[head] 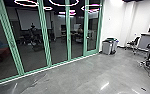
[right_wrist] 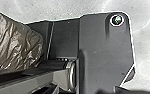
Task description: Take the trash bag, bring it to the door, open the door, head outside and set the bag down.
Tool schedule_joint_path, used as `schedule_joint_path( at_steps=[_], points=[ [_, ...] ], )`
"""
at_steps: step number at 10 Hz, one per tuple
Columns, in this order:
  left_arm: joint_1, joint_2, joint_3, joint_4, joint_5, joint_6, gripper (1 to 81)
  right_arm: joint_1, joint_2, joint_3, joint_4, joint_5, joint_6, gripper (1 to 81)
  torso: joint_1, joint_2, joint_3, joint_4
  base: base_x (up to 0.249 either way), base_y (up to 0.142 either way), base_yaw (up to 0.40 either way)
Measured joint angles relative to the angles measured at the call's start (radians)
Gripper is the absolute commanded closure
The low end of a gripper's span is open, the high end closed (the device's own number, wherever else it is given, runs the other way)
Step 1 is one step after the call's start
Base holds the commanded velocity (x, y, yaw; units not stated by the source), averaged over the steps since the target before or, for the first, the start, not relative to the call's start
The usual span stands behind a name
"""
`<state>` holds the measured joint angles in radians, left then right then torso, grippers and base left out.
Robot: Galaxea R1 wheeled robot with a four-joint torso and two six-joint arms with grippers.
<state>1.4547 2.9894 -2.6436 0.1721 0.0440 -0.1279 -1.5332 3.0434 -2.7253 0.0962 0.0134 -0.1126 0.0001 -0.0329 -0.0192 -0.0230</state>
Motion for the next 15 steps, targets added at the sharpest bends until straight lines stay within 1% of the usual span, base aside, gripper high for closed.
schedule_joint_path(
  at_steps=[10,14,15],
  points=[
    [0.0,-0.002,0.0,0.0,0.0,0.0,81.1,-0.001,0.001,0.0,0.0,0.002,0.0,1.0,0.0,0.0,0.0,0.0,0.125,-0.07,0.0],
    [0.0,-0.003,0.0,0.0,0.0,0.0,81.1,-0.001,0.001,0.0,0.0,0.002,0.0,1.0,0.0,0.0,0.0,0.0,0.125,-0.061,0.0],
    [0.0,-0.003,0.0,0.0,0.0,0.0,81.1,-0.001,0.001,0.0,0.0,0.002,0.0,1.0,0.0,0.0,0.0,0.0,0.125,0.0,0.0]
  ],
)
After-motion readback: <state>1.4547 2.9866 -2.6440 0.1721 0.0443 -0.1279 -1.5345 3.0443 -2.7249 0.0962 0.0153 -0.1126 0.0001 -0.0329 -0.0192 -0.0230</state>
